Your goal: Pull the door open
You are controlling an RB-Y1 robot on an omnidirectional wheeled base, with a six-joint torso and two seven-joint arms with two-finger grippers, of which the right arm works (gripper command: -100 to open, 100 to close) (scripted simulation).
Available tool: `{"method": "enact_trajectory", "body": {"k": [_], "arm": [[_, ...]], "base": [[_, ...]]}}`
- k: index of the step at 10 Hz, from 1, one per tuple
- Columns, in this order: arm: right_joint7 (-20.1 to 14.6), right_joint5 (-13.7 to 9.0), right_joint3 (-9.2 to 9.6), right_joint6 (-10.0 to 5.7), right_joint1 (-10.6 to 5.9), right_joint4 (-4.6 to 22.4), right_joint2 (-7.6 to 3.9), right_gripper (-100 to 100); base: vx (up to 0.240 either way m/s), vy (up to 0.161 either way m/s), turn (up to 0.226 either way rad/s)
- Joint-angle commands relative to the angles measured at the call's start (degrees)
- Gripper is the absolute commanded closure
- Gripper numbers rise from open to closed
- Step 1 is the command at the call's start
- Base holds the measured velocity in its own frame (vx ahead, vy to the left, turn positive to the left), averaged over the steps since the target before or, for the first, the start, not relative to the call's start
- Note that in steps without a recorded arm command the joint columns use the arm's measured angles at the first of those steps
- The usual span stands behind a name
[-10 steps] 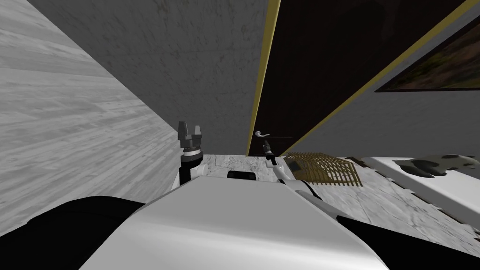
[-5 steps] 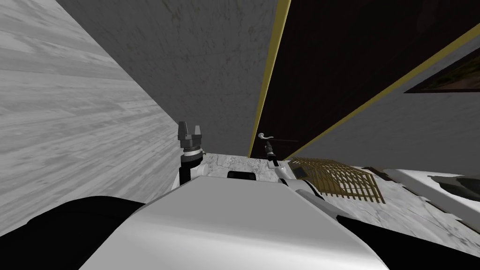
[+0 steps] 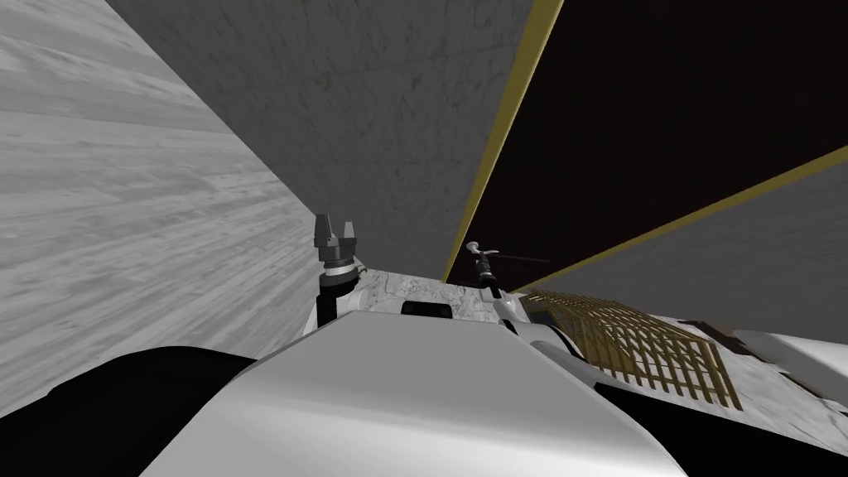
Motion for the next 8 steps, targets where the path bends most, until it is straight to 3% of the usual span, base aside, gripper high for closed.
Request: {"method": "enact_trajectory", "body": {"k": [1,2,3,4,5,6,7,8], "arm": [[-0.1,0.0,-0.11,-1.09,-0.79,1.6,-0.14,-100],[-1.3,0.0,-1.66,-2.06,0.15,2.4,-1.83,-100],[-2.0,-0.1,-2.53,-2.6,0.66,2.9,-2.77,-100],[-2.0,-0.1,-2.53,-2.6,0.66,2.9,-2.77,-100],[-2.8,-0.1,-3.53,-3.22,1.27,3.4,-3.86,-100],[-2.1,-0.1,-3.07,-2.45,1.46,2.0,-3.09,-100],[-2.1,-0.1,-3.07,-2.45,1.46,2.0,-3.09,100],[-2.1,-0.1,-3.07,-2.45,1.46,2.0,-3.09,100]], "base": [[0.0,0.0,0.0],[0.102,0.025,0.252],[0.199,0.019,0.305],[0.143,-0.003,0.066],[0.141,0.005,0.131],[0.074,-0.001,0.032],[-0.008,0.0,-0.029],[-0.026,0.0,-0.011]]}}
